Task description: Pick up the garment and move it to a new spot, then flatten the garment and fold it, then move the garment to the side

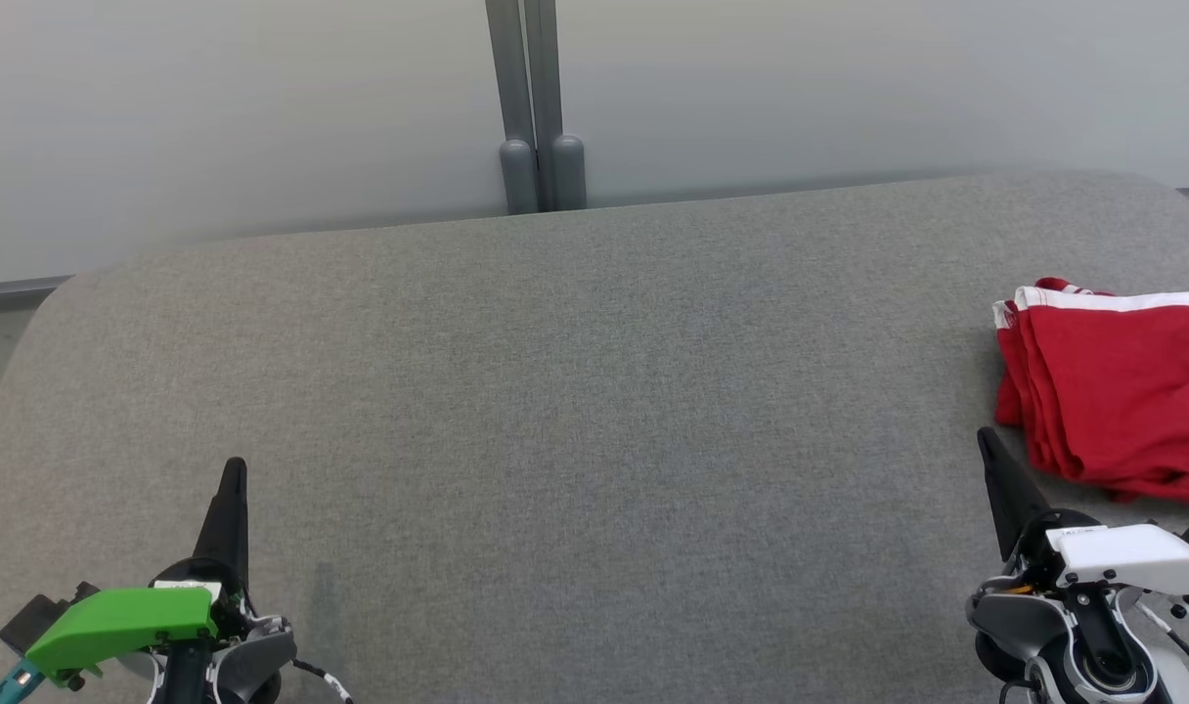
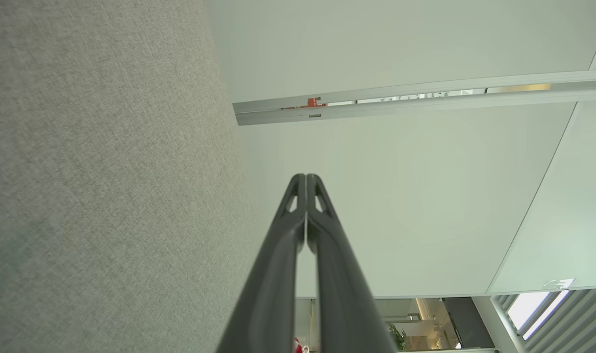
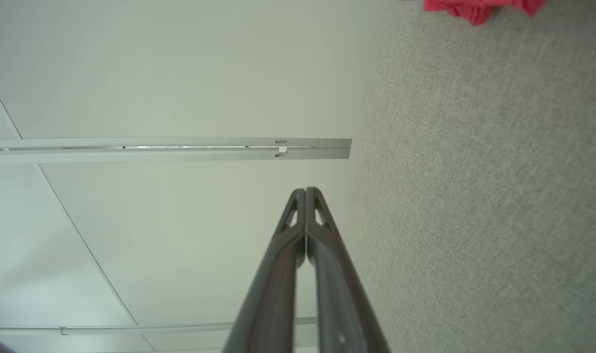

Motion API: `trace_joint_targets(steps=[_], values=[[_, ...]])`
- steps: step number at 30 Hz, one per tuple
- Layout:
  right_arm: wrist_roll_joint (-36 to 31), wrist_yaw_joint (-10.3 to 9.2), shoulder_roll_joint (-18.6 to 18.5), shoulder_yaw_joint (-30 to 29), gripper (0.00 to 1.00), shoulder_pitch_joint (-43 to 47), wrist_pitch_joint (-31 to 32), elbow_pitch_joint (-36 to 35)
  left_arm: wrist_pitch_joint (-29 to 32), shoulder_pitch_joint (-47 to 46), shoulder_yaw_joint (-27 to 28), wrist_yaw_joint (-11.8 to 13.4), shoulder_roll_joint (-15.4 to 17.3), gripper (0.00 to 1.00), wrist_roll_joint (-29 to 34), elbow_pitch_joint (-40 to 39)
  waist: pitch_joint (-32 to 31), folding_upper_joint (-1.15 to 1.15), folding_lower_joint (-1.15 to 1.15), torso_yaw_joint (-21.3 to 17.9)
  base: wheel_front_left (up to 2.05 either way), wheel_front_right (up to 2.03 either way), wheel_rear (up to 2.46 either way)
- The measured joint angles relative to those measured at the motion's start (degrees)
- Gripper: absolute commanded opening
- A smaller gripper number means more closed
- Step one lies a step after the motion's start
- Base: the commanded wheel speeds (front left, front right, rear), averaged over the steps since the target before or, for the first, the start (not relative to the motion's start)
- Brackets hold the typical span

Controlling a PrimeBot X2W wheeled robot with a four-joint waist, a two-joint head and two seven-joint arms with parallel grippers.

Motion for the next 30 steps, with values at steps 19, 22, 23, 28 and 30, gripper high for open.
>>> trace_joint_targets(steps=[19, 22, 23, 28, 30], values=[[3.3, 0.00, 0.2, -0.1, 0.00, -0.7, 0.8, 0.0, 0.8, -0.9, 0.6, -0.2, 0.0, 0.00, -2.9, -0.1, 0.1, 0.00, 0.00, 0.1, 0.00, 0.00, 0.00], [3.3, 0.00, 0.2, -0.1, 0.00, -0.7, 0.8, 0.0, 0.8, -0.9, 0.7, -0.2, 0.0, 0.00, -2.9, -0.1, 0.1, 0.00, 0.00, 0.1, 0.00, 0.00, 0.00], [3.3, 0.00, 0.2, -0.1, 0.00, -0.7, 0.8, 0.0, 0.8, -0.9, 0.7, -0.2, 0.0, 0.00, -2.9, -0.1, 0.1, 0.00, 0.00, 0.1, 0.00, 0.00, 0.00], [3.3, 0.00, 0.2, -0.1, 0.00, -0.7, 0.8, 0.0, 0.8, -0.9, 0.7, -0.2, 0.0, 0.00, -2.9, -0.1, 0.1, 0.00, 0.00, 0.1, 0.00, 0.00, 0.00], [3.3, 0.00, 0.2, -0.1, 0.00, -0.7, 0.8, 0.0, 1.0, -0.9, 0.7, -0.2, 0.0, 0.00, -2.9, -0.1, 0.1, 0.00, 0.00, 0.1, 0.00, 0.00, 0.00]])
